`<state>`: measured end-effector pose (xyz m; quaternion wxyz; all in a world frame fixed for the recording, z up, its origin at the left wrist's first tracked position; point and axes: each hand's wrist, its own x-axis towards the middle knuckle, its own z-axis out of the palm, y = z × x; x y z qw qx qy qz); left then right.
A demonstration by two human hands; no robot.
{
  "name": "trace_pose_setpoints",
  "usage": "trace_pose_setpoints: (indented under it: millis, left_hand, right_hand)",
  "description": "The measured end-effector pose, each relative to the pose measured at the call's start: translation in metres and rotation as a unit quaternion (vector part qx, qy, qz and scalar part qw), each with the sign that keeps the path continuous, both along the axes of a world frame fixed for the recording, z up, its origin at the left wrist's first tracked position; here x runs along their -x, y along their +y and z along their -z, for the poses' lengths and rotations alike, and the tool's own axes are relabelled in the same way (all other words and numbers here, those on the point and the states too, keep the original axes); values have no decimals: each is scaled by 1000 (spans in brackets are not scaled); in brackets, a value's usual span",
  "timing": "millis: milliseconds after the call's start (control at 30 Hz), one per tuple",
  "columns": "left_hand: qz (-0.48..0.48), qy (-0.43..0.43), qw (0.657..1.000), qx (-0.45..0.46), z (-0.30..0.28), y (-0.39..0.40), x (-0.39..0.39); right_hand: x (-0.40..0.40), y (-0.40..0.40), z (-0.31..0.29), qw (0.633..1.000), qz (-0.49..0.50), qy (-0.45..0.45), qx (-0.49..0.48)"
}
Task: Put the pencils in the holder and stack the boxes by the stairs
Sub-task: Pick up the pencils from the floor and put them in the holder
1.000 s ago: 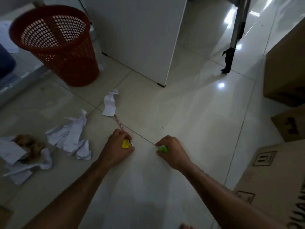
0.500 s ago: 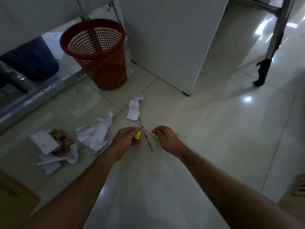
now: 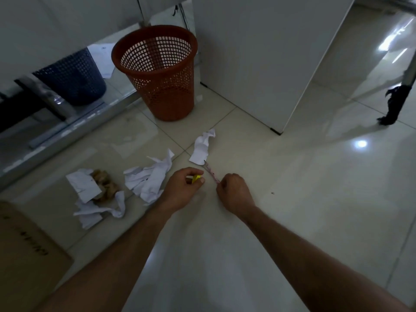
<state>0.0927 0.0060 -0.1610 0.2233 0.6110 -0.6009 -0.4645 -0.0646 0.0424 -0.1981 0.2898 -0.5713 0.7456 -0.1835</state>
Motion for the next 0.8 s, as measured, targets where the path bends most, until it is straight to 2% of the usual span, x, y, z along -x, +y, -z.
trace_pose_setpoints:
  millis: [100,233,433,567,800]
  left_hand:
    - [1,14,1000,2,-5,-1,4]
    - [7,31,999,22,-11,-5,13]
    - [1,100,993,58,-62,-17,40]
    - [2,113,992,54,-133,-20,44]
    - [36,125,989,64,-324,-13,44]
  right_hand:
    - [7,3,-4,999,26,-44,16]
    - [21,0,-24,985,80,-146,46]
    - [36,-13,-92,960,124,-246,42]
    - [44,-19,-174,948,119,-292,45]
    - [51,-16,-361,937,90,-332,58]
